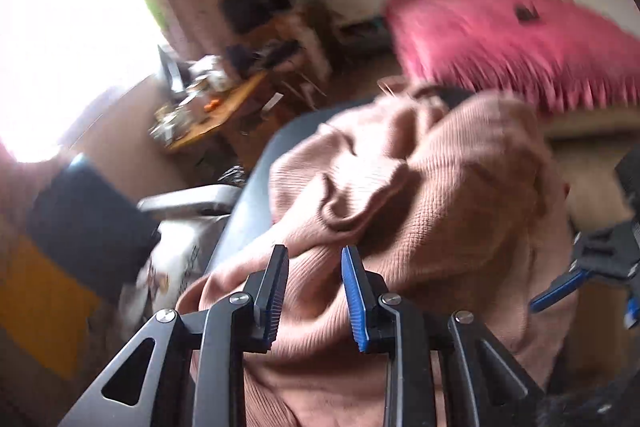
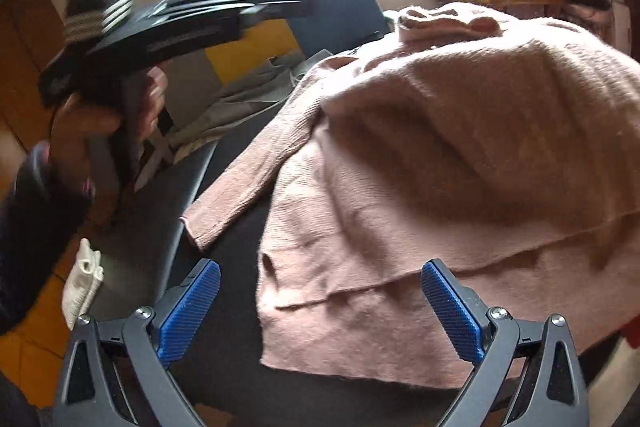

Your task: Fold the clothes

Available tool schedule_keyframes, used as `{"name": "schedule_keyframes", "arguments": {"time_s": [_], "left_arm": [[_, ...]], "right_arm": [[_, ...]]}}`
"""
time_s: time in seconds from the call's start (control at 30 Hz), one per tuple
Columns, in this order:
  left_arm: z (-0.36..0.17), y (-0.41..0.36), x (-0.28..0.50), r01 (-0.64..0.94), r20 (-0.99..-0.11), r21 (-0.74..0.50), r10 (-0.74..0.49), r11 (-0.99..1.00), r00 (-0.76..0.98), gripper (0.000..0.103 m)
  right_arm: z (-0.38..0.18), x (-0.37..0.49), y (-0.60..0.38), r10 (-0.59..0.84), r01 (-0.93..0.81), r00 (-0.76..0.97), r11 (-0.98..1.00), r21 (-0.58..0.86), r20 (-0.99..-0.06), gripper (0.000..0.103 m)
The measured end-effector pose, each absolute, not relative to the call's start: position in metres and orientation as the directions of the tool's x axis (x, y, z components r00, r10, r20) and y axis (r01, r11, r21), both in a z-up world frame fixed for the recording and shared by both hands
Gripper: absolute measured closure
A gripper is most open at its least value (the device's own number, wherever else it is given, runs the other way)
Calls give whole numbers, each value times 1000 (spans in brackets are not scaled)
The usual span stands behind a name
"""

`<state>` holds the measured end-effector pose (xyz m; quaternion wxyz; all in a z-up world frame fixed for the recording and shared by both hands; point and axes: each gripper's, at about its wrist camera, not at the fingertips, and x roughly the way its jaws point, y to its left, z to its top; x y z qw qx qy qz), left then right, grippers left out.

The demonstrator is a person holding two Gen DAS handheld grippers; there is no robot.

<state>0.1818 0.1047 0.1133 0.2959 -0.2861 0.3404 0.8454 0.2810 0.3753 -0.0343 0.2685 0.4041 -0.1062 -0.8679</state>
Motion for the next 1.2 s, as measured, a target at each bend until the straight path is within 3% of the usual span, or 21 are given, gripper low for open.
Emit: {"name": "schedule_keyframes", "arguments": {"time_s": [0.17,0.5,0.63,0.7,0.9,0.93,1.07,1.2], "left_arm": [[79,115,144,-753,-727,462,286,-468,-624,76],[52,149,93,-821,-793,379,307,-427,-526,76],[56,152,86,-829,-803,279,356,-485,-479,77],[63,140,71,-830,-807,118,435,-545,-400,86],[82,95,57,-763,-712,-190,622,-618,-326,93],[85,91,59,-762,-698,-204,637,-615,-327,100],[104,71,84,-749,-611,-224,689,-623,-390,100],[105,57,97,-687,-600,-217,650,-694,-467,99]], "right_arm": [[-42,254,402,-553,346,-515,-833,431,-655,0],[-54,242,425,-575,303,-518,-816,493,-633,0],[-56,242,421,-558,314,-530,-829,463,-639,0],[-56,242,417,-546,319,-534,-837,444,-646,0],[-55,243,413,-530,321,-544,-847,423,-650,0],[-54,242,413,-528,318,-544,-849,422,-652,0],[-34,244,423,-542,303,-598,-835,460,-590,0],[1,237,450,-512,259,-705,-830,493,-491,0]]}}
